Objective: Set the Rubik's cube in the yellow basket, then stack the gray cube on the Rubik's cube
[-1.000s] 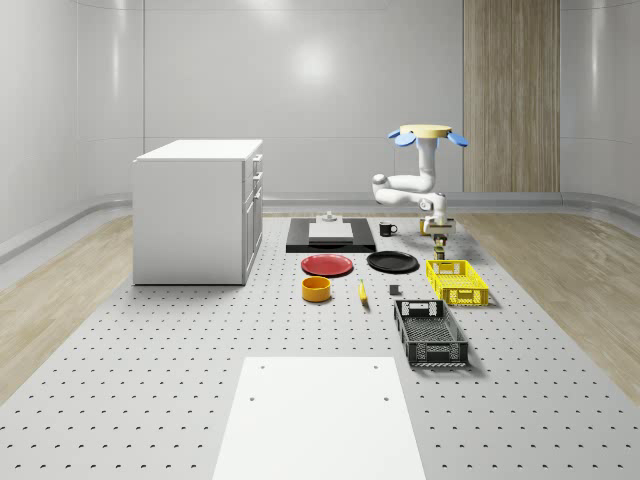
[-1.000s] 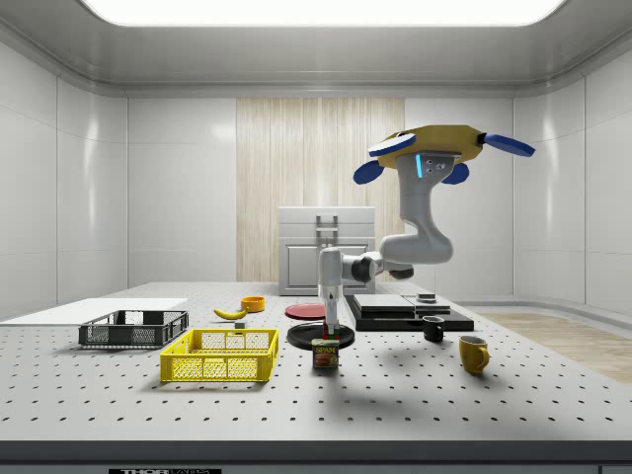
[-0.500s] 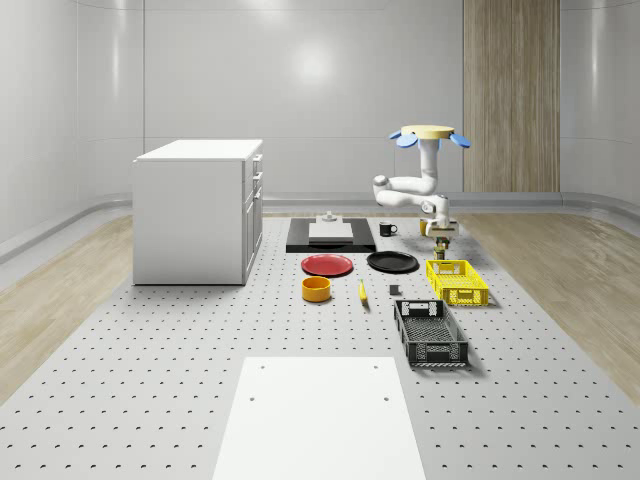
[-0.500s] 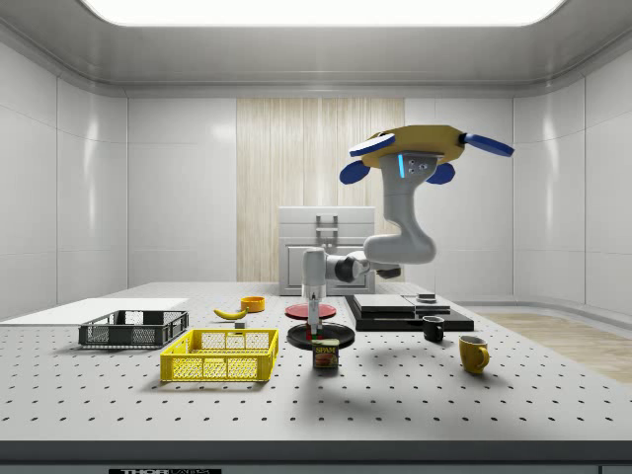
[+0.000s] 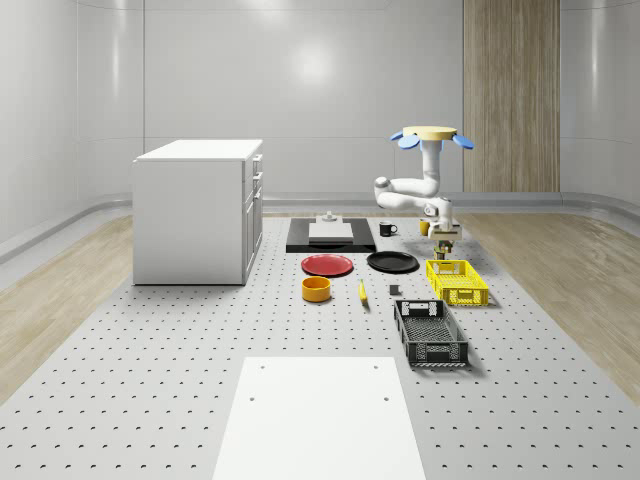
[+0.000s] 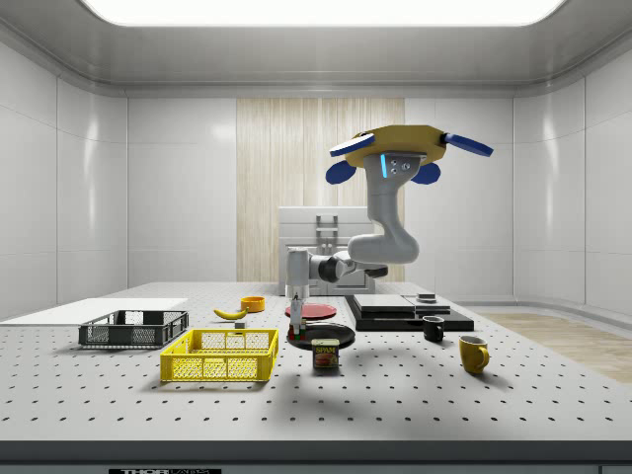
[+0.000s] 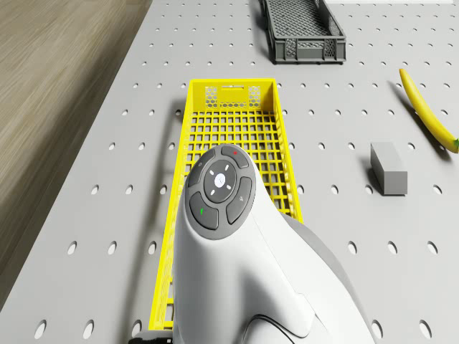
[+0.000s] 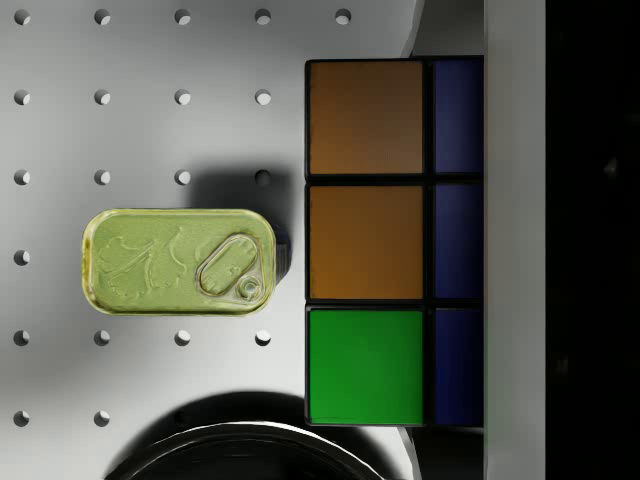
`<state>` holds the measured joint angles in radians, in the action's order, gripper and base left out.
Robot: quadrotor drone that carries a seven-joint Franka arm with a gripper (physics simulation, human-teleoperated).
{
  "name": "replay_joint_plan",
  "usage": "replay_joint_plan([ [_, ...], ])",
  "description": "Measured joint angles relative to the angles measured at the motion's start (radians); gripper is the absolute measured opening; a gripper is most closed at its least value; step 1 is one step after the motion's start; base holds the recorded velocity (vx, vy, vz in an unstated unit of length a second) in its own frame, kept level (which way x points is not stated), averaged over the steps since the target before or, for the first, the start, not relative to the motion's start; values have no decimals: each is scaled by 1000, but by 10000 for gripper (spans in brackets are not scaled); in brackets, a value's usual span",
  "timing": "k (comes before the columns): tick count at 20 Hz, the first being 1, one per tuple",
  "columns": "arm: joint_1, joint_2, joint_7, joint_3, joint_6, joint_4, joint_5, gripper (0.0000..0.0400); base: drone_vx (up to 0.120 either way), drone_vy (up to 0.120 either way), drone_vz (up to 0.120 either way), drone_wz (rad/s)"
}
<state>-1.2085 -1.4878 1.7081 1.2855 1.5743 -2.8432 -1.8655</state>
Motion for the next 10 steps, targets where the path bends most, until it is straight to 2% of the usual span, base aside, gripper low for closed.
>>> replay_joint_plan([
  [10,-2,-7,2,1,7,0,3,325,120,0,0,0],
])
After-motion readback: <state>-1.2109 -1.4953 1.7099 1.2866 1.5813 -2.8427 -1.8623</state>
